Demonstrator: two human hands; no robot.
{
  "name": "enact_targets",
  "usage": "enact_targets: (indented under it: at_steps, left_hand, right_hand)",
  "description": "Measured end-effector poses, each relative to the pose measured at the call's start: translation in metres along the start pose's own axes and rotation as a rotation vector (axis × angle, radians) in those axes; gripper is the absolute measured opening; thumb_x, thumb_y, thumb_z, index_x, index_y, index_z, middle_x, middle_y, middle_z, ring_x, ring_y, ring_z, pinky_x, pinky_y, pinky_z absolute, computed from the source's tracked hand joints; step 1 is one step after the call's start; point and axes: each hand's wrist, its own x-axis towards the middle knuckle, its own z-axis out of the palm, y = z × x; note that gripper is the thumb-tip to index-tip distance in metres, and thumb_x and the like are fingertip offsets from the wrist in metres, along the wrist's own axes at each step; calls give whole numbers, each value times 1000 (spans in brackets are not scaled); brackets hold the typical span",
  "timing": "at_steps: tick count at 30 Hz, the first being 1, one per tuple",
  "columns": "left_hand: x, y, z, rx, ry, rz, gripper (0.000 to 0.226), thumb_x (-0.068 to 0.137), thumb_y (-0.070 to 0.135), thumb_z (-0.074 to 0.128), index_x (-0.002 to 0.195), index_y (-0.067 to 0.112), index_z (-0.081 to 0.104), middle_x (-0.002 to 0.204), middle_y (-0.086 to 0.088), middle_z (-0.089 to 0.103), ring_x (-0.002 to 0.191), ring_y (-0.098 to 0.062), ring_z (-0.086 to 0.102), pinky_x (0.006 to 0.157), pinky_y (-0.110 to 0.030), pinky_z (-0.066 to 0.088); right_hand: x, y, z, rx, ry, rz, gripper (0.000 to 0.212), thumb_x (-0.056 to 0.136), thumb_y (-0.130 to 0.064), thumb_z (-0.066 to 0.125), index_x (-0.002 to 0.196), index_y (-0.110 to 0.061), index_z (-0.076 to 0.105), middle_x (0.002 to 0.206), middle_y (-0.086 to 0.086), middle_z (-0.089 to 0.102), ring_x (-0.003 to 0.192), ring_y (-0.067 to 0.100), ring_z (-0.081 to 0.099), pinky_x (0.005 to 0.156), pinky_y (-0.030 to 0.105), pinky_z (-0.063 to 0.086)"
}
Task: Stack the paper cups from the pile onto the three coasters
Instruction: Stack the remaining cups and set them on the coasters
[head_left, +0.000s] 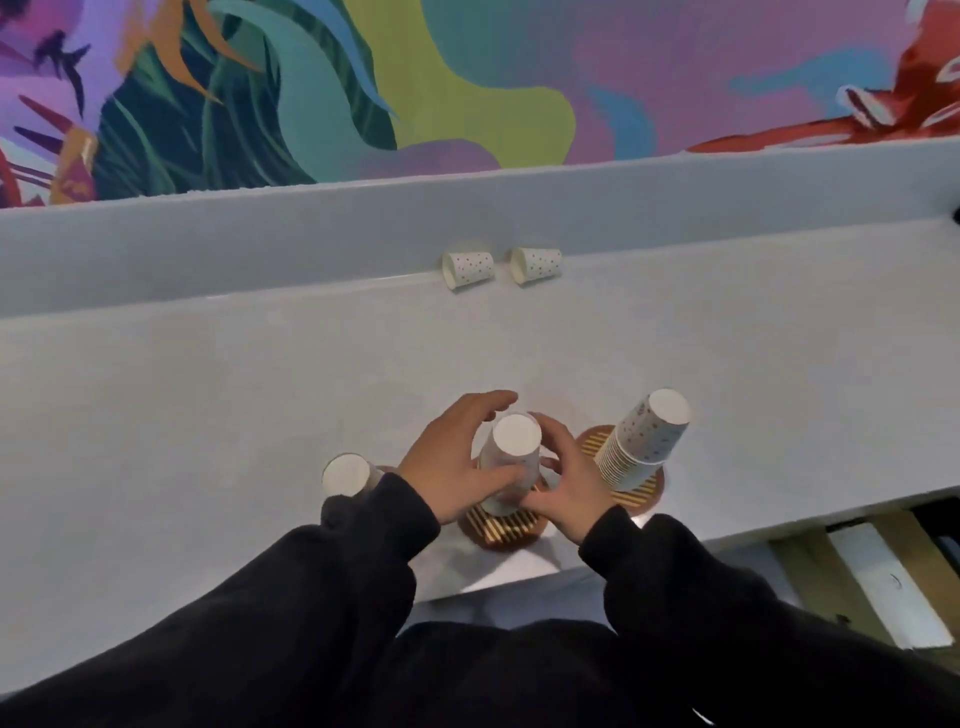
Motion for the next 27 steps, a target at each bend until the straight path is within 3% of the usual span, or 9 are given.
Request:
enact_targets:
  at_steps: [3,7,10,14,19,22,27]
  left_hand:
    - [1,-3,9,-30,5,-26,67,74,46,85,133,44,54,132,24,60,120,2,55,104,-38,49]
    - [0,9,3,-89,87,-43,58,74,38,89,125,40,62,121,25,67,115,2,60,101,-38,52]
    - [-8,28,-17,-187,160,-26,54,76,33,89,124,39,64,121,22,68,116,-3,62,100,-39,53]
    - [-26,42,-62,-320,393,49,51,76,33,85,123,31,65,121,11,69,116,-17,64,93,-33,55]
    - [-66,12,-98,-133,584,-81,50,77,30,88,120,36,63,119,17,69,112,-14,65,90,-28,54]
    - [-91,-14,-85,-9,599,-180,51,78,27,88,121,36,63,120,22,68,111,-7,64,91,-29,53]
    - [-104,-49,-53,-19,537,-299,54,79,30,87,125,38,60,123,21,66,116,-6,61,97,-35,55]
  right_hand:
    - [3,9,4,14,-56,53,80,70,-29,96,134,-46,52,130,-21,65,119,-10,58,108,30,52]
    - [6,17,5,-5,-63,63,79,70,-43,93,137,-44,51,129,-21,66,122,0,59,108,36,51]
    - [7,15,1,-27,-99,66,73,75,-40,90,136,-46,49,127,-23,64,117,-2,57,108,36,50]
    - [9,12,-4,-74,-123,55,71,78,-38,89,134,-45,46,125,-29,57,122,5,54,108,33,49]
    - [13,14,-2,-109,-123,64,73,78,-35,89,134,-46,44,121,-33,52,122,5,50,106,32,47]
    - [15,14,-1,-116,-128,61,73,78,-33,90,133,-45,44,121,-30,54,121,6,51,106,33,48]
    - [17,16,1,-111,-124,62,74,77,-32,90,133,-44,43,125,-22,55,120,8,52,106,34,48]
